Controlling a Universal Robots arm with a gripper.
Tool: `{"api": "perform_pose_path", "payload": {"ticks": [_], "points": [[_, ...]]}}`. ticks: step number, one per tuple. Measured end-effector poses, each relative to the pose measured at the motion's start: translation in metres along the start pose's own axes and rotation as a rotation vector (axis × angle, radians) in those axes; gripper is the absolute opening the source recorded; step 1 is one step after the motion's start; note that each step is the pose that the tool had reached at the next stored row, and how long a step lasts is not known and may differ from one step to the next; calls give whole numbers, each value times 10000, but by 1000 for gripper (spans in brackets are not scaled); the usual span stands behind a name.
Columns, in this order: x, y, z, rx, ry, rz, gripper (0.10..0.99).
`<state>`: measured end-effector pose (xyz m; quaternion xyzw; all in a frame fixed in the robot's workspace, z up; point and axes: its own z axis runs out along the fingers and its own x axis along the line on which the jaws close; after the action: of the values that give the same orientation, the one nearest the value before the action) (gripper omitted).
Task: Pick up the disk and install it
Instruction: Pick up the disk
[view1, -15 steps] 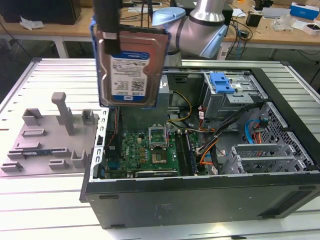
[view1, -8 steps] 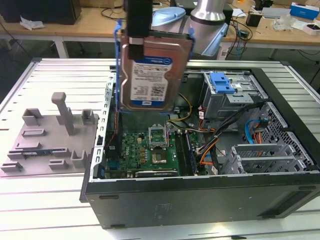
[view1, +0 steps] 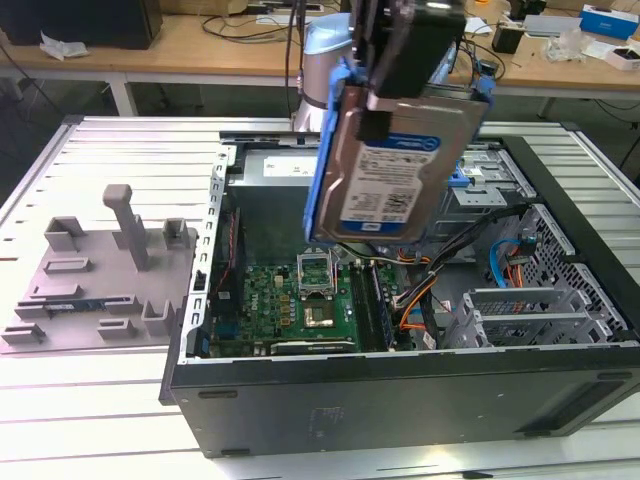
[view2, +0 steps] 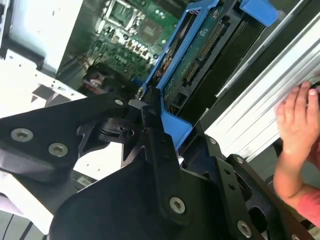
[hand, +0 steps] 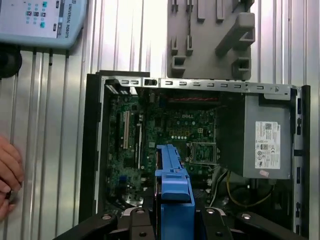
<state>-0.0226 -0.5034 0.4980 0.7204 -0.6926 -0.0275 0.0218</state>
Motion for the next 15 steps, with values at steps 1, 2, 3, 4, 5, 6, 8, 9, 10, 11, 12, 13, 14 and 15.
{"api": "perform_pose_path", "payload": {"ticks": [1, 2, 3, 4, 5, 6, 8, 9, 10, 11, 12, 13, 14, 15], "points": [[22, -54, -4, -8, -1, 0, 369], [38, -93, -6, -14, -1, 1, 369], [66, -162, -12, -24, -1, -1, 369], [92, -224, -16, -32, -1, 0, 369], [109, -268, -20, -37, -1, 0, 369], [132, -323, -24, -40, -1, -1, 369], [140, -342, -25, -41, -2, -1, 369], [140, -342, -24, -41, -3, -1, 369], [140, -341, -25, -42, -2, 0, 369], [140, -342, -25, -41, 0, 0, 369], [140, -342, -25, -42, 0, 0, 369], [140, -341, -25, -42, 1, 0, 369], [140, -342, -25, -42, 1, 0, 369], [140, -342, -25, -41, 1, 0, 369]]}}
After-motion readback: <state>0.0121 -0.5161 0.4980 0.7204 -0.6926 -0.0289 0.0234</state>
